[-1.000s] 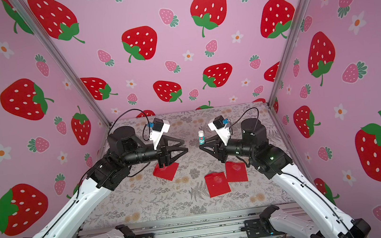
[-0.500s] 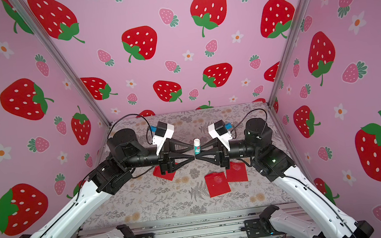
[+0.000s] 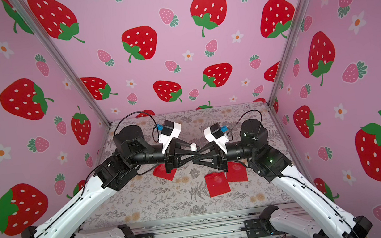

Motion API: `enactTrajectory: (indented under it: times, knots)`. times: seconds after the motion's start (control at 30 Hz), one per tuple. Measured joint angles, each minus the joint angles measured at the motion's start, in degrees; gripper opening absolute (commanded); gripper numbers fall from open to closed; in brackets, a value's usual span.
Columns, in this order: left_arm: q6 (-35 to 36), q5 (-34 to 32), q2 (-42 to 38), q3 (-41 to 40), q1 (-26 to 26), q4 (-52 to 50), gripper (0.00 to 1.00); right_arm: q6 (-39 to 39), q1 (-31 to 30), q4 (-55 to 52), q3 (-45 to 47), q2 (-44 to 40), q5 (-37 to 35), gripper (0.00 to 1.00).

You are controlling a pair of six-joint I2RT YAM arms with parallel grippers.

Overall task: Seal the envelope with a glue stick
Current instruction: Unscrew the glue stick.

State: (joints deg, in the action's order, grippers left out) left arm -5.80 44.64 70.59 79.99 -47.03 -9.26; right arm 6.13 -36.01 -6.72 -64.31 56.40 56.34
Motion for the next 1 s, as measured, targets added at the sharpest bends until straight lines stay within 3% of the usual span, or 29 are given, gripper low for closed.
enactTrajectory:
  times: [0.13,0.27,0.4,0.77,1.0]
  knots:
    - [0.3,0.0,0.0,0.0,-0.2,0.0,0.17,-0.1,-0.1,-0.3,0.0,-0.4,-0.9,0.00]
    - [0.6,-0.1,0.0,0.0,-0.4,0.4,0.07,-0.1,-0.3,-0.4,0.0,-0.9,-2.1,0.06]
    - [0.3,-1.4,-0.2,0.0,-0.9,1.4,0.00,0.1,-0.5,0.1,0.3,-1.9,-4.2,0.31]
    - [-11.2,-13.5,-4.0,-0.7,-3.1,13.8,0.00,5.6,-0.6,13.1,1.5,-6.6,-21.2,0.81]
    - [-20.3,-21.2,-4.9,-0.6,-3.3,23.8,0.00,7.3,-0.6,23.3,-0.3,-2.7,-26.1,0.76]
